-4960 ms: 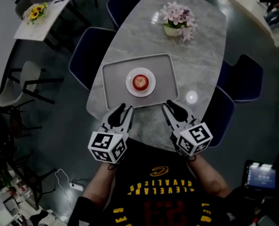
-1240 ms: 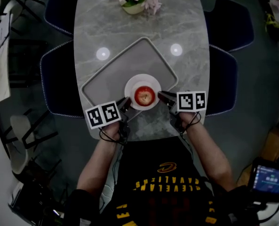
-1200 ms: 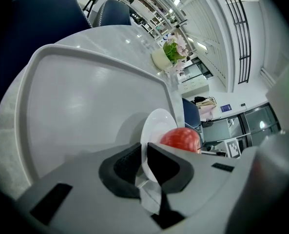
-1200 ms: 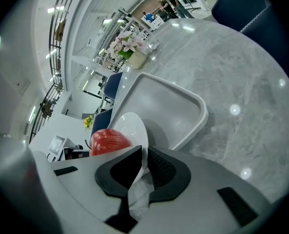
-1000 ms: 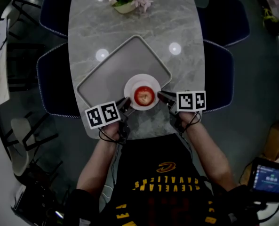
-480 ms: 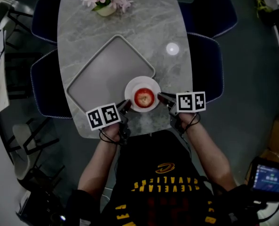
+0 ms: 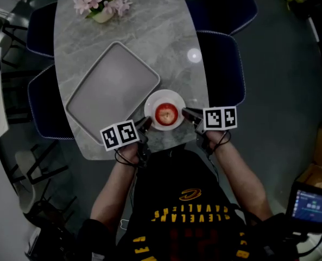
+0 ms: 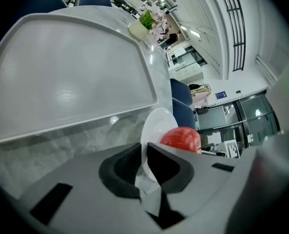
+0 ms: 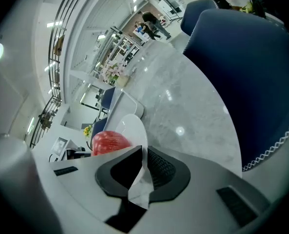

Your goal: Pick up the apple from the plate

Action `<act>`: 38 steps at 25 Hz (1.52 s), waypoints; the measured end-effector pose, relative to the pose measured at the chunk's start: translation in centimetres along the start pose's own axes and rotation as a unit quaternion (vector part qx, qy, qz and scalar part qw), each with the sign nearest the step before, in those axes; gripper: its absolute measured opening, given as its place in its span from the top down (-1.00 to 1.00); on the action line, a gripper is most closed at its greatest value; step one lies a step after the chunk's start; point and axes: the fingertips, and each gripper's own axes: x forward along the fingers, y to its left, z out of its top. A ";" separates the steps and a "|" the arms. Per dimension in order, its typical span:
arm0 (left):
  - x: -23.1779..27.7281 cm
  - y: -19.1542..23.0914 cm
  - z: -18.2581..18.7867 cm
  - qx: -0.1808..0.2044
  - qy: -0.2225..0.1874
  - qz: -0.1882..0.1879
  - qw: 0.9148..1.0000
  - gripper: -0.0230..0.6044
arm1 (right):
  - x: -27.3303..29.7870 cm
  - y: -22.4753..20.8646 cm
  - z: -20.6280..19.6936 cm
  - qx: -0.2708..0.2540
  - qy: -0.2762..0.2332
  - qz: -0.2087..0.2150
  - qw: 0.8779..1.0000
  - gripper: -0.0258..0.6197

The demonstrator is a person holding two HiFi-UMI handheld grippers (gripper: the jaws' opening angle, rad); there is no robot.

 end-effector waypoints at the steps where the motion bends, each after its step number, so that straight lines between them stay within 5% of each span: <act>1: 0.3 -0.1 -0.1 0.001 0.003 -0.001 1.000 0.79 | -0.2 -0.3 -0.1 0.003 -0.002 -0.001 1.000 0.79; 16: 3.5 -0.1 -2.4 -0.007 0.047 0.003 0.999 0.80 | -1.2 -4.0 -1.7 0.041 -0.012 -0.025 0.999 0.79; 38: 5.0 0.8 -2.5 0.007 0.046 0.016 0.999 0.80 | -0.5 -5.9 -2.6 0.063 -0.021 -0.032 0.997 0.79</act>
